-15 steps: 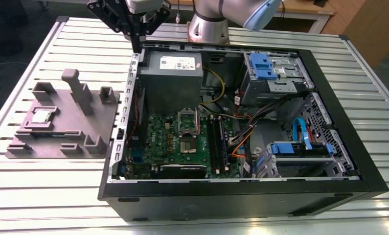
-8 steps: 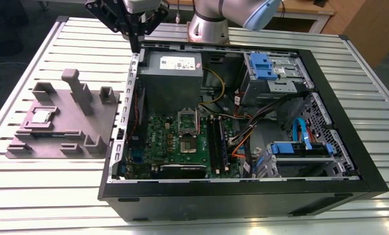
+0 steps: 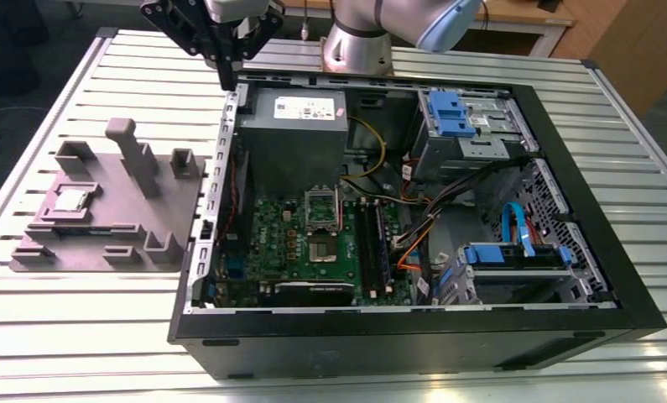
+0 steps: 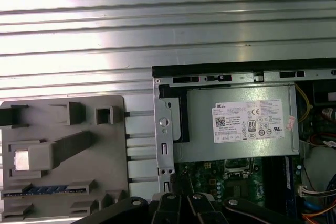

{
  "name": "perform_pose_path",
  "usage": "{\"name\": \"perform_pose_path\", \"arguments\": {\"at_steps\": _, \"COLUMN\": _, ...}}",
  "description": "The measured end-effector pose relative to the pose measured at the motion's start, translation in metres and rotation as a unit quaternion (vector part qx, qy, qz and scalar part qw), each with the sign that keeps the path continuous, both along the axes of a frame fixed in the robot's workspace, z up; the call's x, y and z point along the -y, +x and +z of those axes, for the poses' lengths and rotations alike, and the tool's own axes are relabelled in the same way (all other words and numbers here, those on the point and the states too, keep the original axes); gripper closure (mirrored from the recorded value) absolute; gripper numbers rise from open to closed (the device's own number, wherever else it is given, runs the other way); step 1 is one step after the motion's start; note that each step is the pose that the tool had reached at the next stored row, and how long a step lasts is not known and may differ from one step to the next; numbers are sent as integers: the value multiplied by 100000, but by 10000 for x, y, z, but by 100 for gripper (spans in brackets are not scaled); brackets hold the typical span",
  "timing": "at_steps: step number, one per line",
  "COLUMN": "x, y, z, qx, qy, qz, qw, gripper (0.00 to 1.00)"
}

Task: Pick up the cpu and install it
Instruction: 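Reach for the cpu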

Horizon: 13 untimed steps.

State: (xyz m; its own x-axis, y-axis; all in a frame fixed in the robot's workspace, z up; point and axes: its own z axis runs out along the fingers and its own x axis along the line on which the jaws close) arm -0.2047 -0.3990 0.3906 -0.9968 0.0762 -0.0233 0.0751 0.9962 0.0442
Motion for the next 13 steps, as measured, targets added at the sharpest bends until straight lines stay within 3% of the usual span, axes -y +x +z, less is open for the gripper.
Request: {"name": "perform_pose_path", "arguments": {"at_steps": 13, "x": 0, "y": -61, "z": 0, "qx": 1, "qy": 2, "qz": 2, "qw": 100000, "gripper": 90}}
